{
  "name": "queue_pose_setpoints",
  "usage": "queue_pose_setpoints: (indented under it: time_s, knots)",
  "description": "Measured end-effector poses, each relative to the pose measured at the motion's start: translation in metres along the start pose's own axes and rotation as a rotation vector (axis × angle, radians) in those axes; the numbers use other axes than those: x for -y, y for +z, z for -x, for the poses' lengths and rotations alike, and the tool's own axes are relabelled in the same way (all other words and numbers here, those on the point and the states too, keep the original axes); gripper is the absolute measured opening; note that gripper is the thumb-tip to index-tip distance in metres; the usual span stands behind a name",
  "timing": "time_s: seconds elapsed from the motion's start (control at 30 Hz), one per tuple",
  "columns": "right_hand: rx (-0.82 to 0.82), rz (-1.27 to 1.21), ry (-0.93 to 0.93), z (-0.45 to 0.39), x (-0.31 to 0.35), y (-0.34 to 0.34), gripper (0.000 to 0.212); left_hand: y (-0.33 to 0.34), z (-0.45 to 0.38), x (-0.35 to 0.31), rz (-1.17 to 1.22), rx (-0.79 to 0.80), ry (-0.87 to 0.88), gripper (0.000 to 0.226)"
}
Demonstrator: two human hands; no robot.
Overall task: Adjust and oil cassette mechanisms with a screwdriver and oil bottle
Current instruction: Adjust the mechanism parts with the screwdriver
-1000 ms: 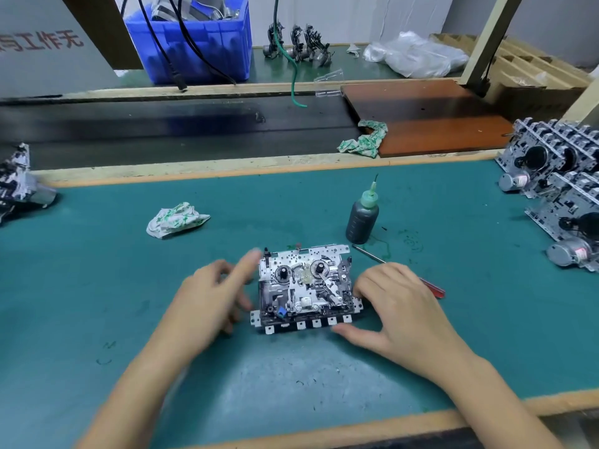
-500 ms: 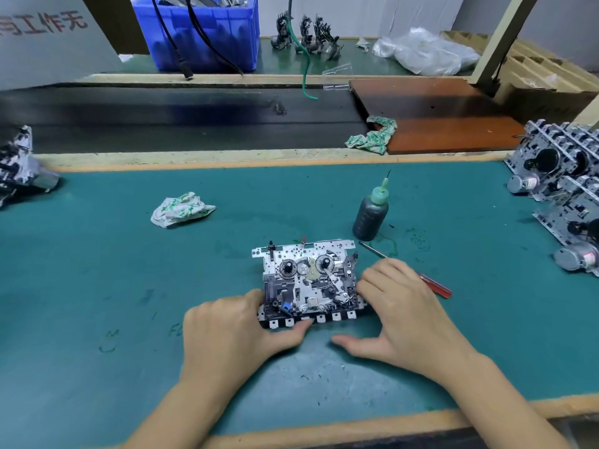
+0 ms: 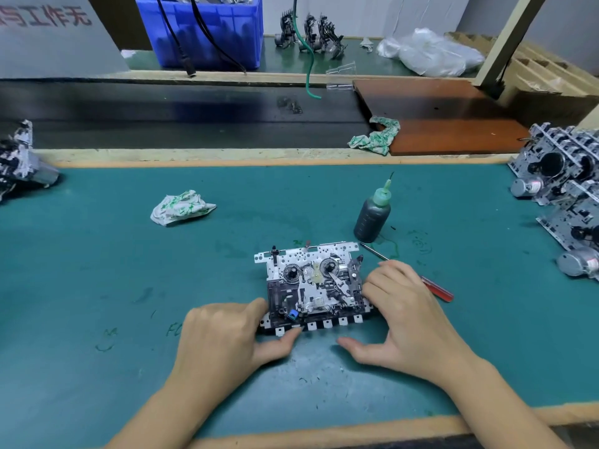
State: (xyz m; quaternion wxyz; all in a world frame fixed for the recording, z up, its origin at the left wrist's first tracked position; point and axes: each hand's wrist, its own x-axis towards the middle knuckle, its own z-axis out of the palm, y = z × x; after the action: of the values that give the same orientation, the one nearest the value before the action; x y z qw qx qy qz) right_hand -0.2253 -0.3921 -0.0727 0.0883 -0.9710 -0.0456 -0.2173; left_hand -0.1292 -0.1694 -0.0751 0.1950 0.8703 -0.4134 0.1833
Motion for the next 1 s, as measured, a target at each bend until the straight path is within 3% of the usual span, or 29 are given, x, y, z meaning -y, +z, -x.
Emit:
queue_pose_setpoints:
  time_s: [0.37, 0.53, 0.77, 1.0]
  knots:
    - [-0.061, 0.087, -0.009, 0.000, -0.001, 0.005, 0.052, -0.003, -0.002, -0.004, 0.082, 0.026, 0.016, 0.048]
    - [-0.018, 0.055, -0.013, 0.004, 0.001, 0.004, 0.055, 0.000, -0.001, -0.001, 0.057, 0.009, -0.032, 0.058]
    - [-0.018, 0.020, -0.038, 0.008, 0.002, 0.003, 0.049, -0.006, -0.003, 0.009, 0.099, 0.119, 0.022, 0.056]
    - [-0.014, -0.027, -0.014, 0.008, -0.005, 0.001, 0.050, 0.001, -0.005, -0.001, -0.022, -0.015, 0.082, 0.054]
